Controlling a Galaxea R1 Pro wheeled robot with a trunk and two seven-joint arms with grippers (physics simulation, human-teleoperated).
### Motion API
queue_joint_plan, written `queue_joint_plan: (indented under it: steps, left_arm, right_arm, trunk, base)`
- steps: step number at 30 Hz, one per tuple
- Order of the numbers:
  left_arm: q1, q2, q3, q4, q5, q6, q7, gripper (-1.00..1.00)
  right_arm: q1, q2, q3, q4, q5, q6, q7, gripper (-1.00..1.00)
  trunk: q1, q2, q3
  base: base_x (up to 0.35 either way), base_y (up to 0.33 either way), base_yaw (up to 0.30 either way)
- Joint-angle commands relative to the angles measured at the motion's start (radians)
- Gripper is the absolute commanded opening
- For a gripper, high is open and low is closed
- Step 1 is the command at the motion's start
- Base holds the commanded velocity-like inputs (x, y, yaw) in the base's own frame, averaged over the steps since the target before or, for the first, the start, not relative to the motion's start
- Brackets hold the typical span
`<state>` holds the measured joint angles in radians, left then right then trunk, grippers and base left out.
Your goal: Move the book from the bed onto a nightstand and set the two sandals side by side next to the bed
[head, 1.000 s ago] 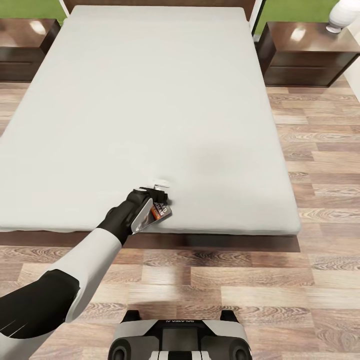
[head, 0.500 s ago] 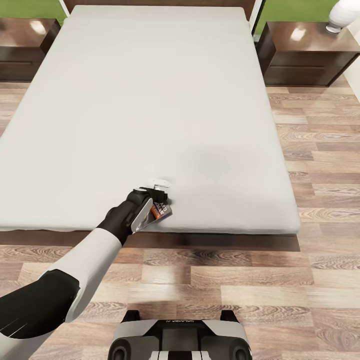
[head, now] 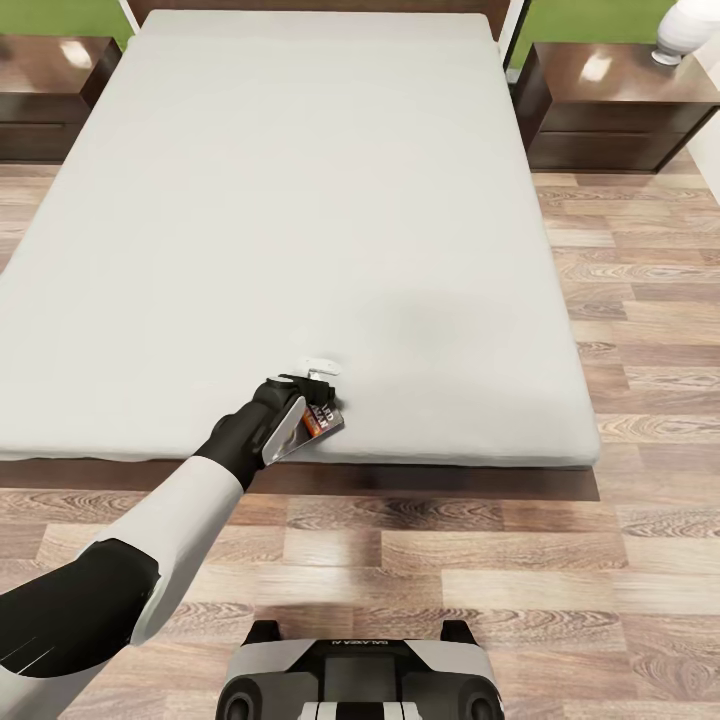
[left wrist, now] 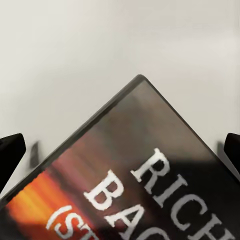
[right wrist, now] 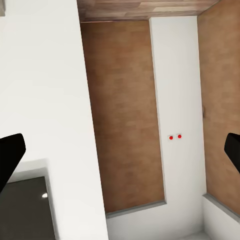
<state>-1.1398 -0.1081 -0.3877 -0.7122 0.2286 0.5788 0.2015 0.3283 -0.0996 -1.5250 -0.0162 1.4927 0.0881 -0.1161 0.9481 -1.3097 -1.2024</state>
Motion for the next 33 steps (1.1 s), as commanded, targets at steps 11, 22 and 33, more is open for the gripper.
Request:
queue_joint_plan:
  steps: [11,22,33]
  left_arm:
    - [0.000,0.001,-0.004,0.019,0.021,0.006,0.009,1.00]
    - [0.000,0.001,-0.004,0.019,0.021,0.006,0.009,1.00]
    - [0.000,0.001,-0.005,0.019,0.021,0.006,0.009,1.00]
  right_arm:
    - [0.000,-0.001,-0.007,0.001,0.011,0.002,-0.004,1.00]
    - [0.000,0.000,-0.007,0.001,0.011,0.002,-0.004,1.00]
    - [0.000,0.000,-0.007,0.001,0.011,0.002,-0.004,1.00]
  trunk:
    - [0.000,0.000,0.000]
    - [0.000,0.000,0.000]
    - [0.000,0.000,0.000]
  base:
    - [-0.001,0.000,0.000]
    - [0.000,0.000,0.000]
    - [-0.025,0.000,0.000]
